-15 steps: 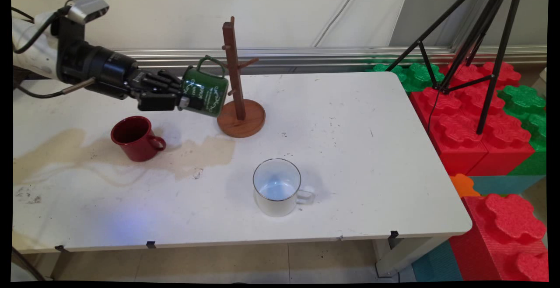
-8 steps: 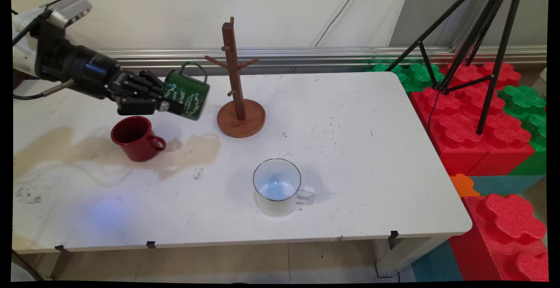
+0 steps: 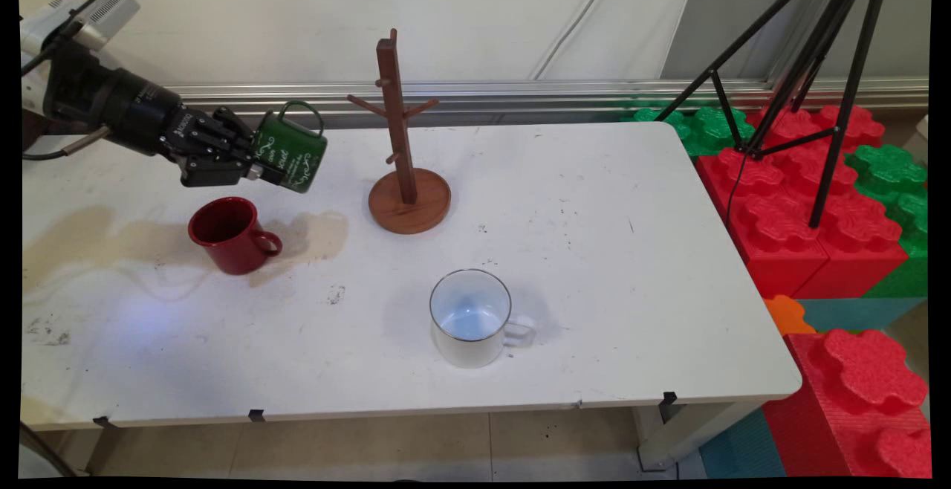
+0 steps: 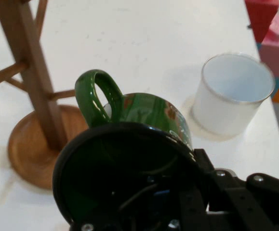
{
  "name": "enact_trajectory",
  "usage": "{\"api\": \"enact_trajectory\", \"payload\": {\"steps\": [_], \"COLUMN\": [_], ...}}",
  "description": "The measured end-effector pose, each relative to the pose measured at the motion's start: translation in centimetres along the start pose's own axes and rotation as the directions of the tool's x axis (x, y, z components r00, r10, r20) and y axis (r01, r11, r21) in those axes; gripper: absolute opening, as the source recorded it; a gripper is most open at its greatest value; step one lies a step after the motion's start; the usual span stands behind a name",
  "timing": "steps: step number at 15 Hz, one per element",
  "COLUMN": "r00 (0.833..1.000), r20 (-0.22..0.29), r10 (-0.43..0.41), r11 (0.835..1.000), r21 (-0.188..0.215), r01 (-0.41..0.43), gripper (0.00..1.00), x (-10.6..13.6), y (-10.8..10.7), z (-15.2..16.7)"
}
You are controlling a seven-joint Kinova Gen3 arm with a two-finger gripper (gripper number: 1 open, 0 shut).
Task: Place the picked object on the table
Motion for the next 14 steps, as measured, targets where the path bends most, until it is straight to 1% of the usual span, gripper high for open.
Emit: {"api": "enact_trajectory", "payload": {"steps": [5, 9, 14], "r00": [0.998, 0.992, 0.975], "r20": [0.055, 0.098, 0.176], "r10": [0.037, 0.073, 0.132], "r11": [0.998, 0.994, 0.982], "r21": [0.046, 0.076, 0.112], "r01": [-0.04, -0.08, -0.153], "gripper": [0.0, 0.0, 0.0], "x": [-0.4, -0.6, -1.0], "y": [-1.5, -2.7, -4.8], "z": [-0.8, -1.0, -0.8]}}
